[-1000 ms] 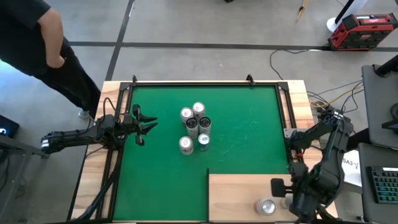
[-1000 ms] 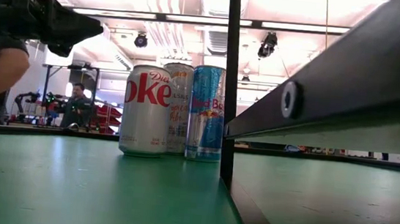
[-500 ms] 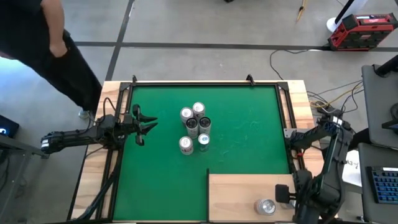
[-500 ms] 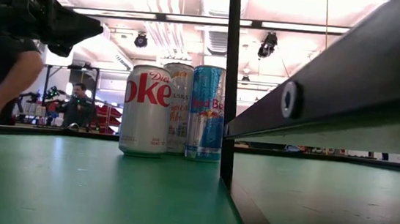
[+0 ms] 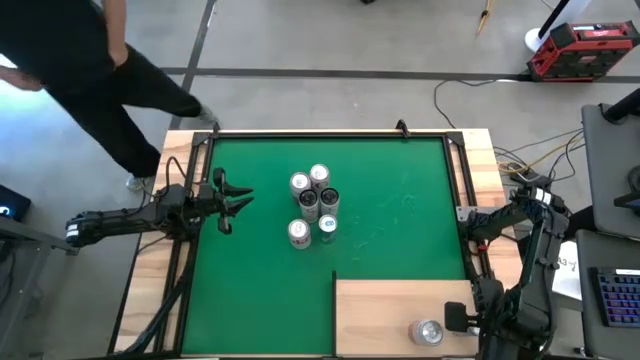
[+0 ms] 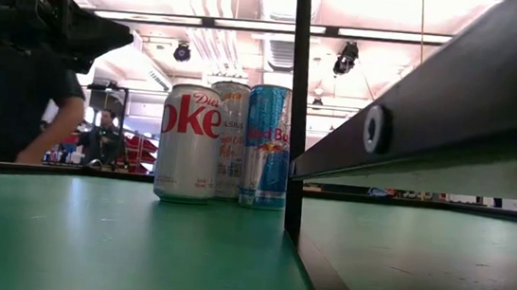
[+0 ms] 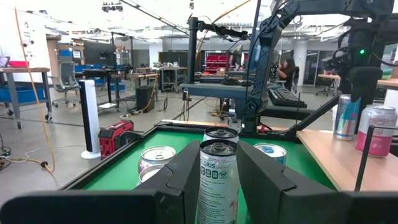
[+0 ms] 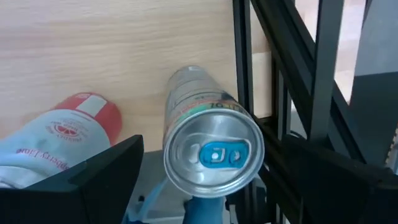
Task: Place canned beverage on shelf
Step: Adjust the blue soda can on the shelf
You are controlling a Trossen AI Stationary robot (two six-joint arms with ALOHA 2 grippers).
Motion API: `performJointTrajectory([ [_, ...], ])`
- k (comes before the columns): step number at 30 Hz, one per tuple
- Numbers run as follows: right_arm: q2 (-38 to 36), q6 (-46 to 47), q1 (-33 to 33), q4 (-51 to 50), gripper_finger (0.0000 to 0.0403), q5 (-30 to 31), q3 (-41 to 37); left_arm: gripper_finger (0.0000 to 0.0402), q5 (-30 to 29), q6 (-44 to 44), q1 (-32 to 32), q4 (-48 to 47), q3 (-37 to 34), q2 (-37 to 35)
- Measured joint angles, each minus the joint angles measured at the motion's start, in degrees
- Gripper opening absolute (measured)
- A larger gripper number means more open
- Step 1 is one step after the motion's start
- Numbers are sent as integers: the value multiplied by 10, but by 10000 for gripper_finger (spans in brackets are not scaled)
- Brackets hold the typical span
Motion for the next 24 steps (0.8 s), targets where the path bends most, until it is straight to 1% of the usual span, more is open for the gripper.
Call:
performJointTrajectory([
  [11, 0, 14, 9, 23, 369, 29, -18, 88, 0, 0, 0, 0, 0, 0],
  [14, 0, 14, 9, 28, 364, 29, -26, 88, 0, 0, 0, 0, 0, 0],
  [17, 0, 14, 10, 40, 346, 30, -33, 88, 0, 0, 0, 0, 0, 0],
  [24, 0, 14, 9, 48, 286, 29, -36, 88, 0, 0, 0, 0, 0, 0],
])
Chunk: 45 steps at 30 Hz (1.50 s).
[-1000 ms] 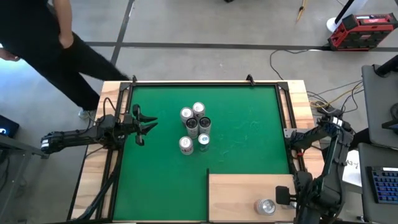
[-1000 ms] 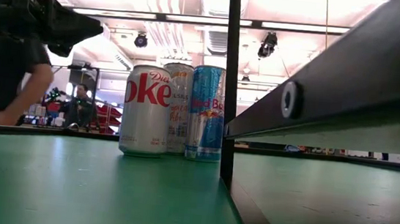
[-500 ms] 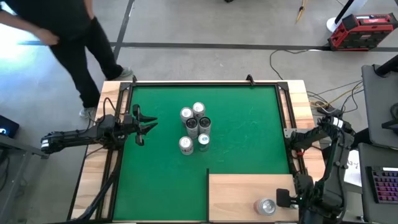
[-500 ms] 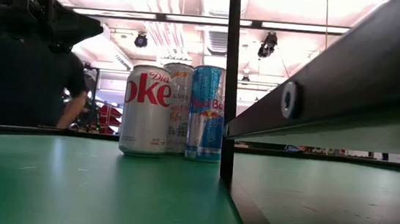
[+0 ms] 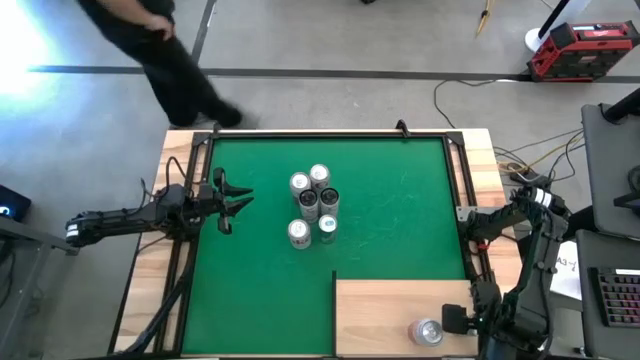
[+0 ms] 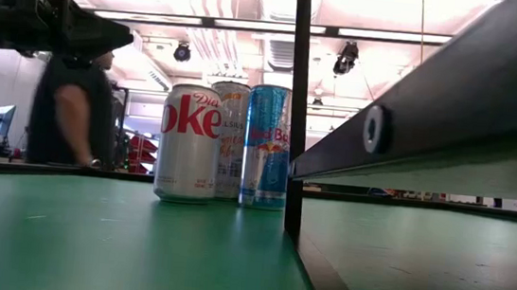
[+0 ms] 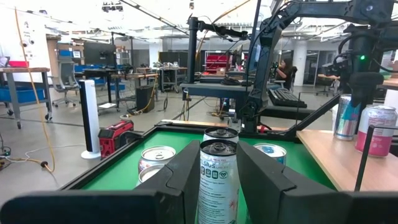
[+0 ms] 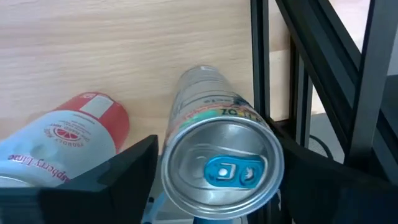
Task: Place canned beverage on shelf
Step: Adjust the blue soda can on the shelf
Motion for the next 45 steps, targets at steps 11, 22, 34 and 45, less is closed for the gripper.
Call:
performJointTrajectory([
  [11, 0, 3, 2, 23, 232, 1, 0, 88, 0, 0, 0, 0, 0, 0],
  [22, -1, -9, 2, 43, 247, 1, -1, 88, 0, 0, 0, 0, 0, 0],
  [34, -1, -10, 2, 46, 260, -1, -1, 88, 0, 0, 0, 0, 0, 0],
  [45, -1, -31, 2, 58, 283, -2, -1, 88, 0, 0, 0, 0, 0, 0],
])
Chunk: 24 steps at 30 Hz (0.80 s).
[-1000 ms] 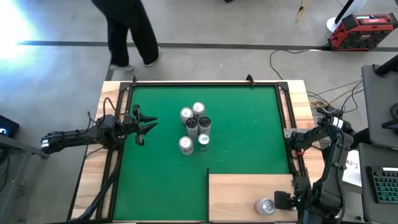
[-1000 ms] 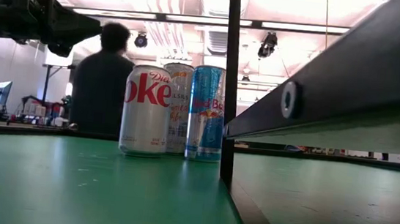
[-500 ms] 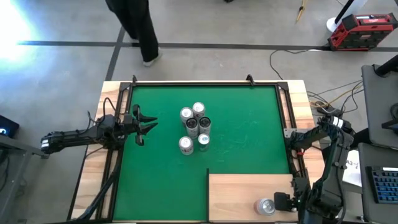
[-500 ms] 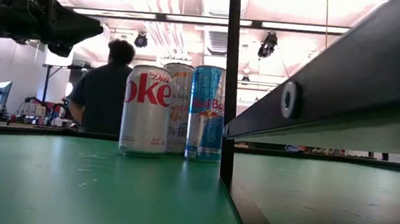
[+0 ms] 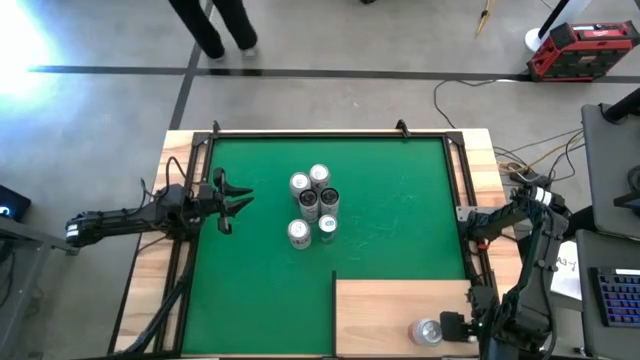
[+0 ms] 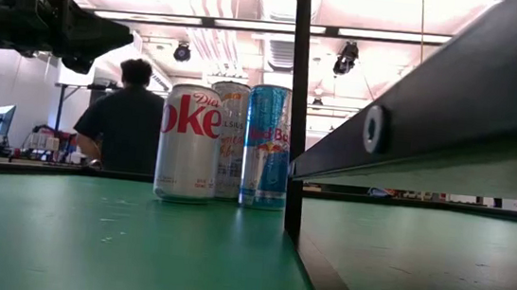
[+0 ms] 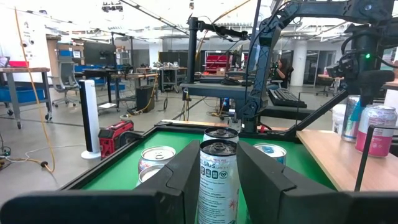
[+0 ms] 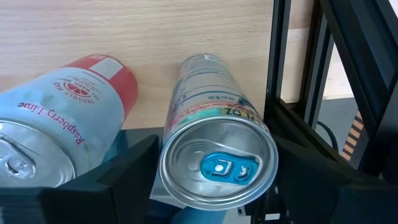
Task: Place canned beverage on shelf
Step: Adjust the blue soda can on the shelf, then put the blue soda can on the shelf aligned with the other blue soda can
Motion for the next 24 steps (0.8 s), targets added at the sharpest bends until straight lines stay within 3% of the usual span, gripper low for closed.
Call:
performJointTrajectory([
  [15, -25, -6, -2, -64, 359, 3, 2, 88, 0, 0, 0, 0, 0, 0],
  [24, -57, -40, -56, -144, 364, 48, 2, 88, 0, 0, 0, 0, 0, 0],
])
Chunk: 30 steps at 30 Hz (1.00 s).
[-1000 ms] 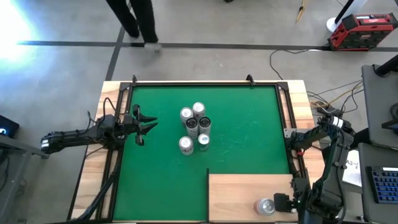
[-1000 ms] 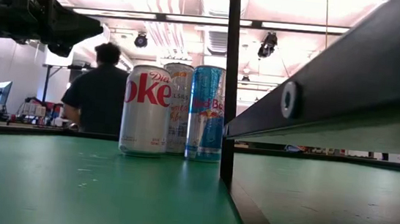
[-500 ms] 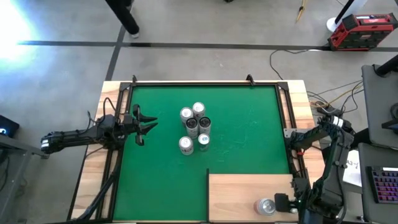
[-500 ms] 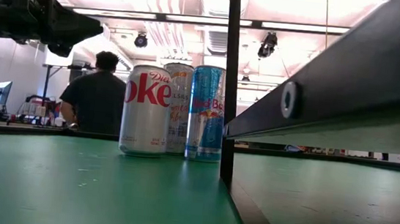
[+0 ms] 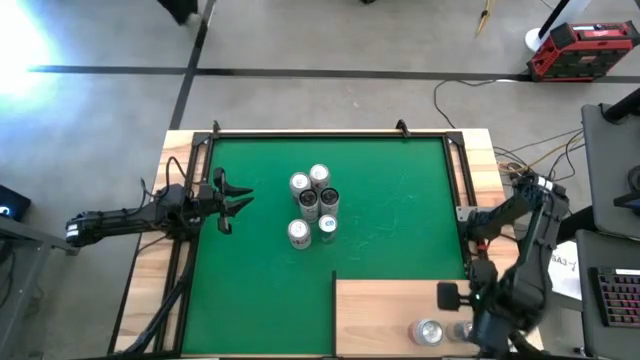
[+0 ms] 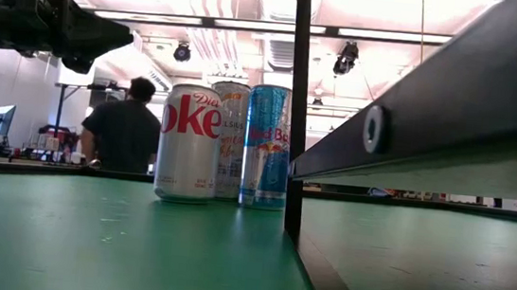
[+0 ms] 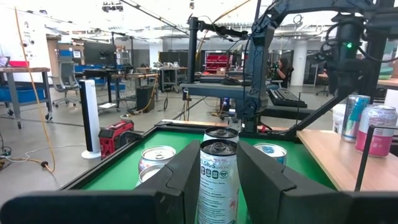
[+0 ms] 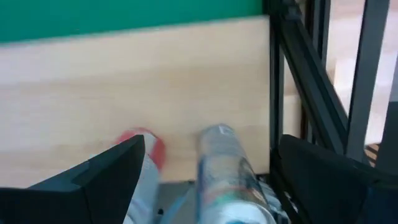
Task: Place canned beverage on shelf
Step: Put the blue soda can on the shelf aligned with the other blue soda can
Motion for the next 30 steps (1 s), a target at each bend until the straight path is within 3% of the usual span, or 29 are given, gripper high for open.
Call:
performJointTrajectory([
  [6, -30, -100, -99, -4, 364, 22, 0, 88, 0, 0, 0, 0, 0, 0],
  [15, -26, -376, -315, 6, 364, 55, -2, 88, 0, 0, 0, 0, 0, 0],
  [22, 37, -602, -423, 98, 364, 58, 19, 88, 0, 0, 0, 0, 0, 0],
  [30, 157, -798, -467, 107, 364, 112, 135, 88, 0, 0, 0, 0, 0, 0],
])
